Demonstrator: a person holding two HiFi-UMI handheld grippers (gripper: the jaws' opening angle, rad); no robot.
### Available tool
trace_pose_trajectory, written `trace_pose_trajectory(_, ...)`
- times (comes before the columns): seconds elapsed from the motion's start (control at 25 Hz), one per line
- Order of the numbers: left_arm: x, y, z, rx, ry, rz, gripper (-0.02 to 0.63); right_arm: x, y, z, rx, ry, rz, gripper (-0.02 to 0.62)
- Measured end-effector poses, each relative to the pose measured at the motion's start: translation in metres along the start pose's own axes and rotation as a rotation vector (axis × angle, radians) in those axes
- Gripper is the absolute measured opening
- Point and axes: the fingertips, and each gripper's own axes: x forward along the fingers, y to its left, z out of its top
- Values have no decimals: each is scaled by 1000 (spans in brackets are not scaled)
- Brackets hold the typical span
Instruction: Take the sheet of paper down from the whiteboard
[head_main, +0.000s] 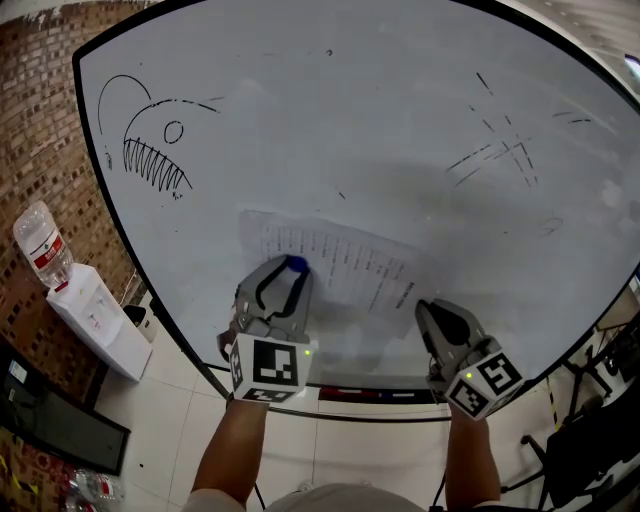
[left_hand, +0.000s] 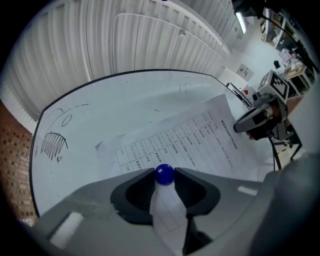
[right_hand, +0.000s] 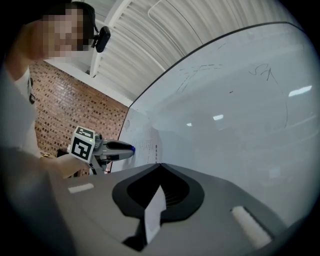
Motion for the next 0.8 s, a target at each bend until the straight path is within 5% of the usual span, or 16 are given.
trace_pose_trajectory(0.24, -34, -19, -23, -139, -16, -73, 129, -35, -8, -34, 33, 56, -16, 8)
trace_pose_trajectory(0.56, -107, -67, -136, -467, 119, -77, 130, -121, -29, -126, 110, 198, -157, 8)
trace_pose_trajectory(0.8, -119, -83, -167, -541, 187, -82, 130, -141, -35, -169, 148, 274, -221, 6)
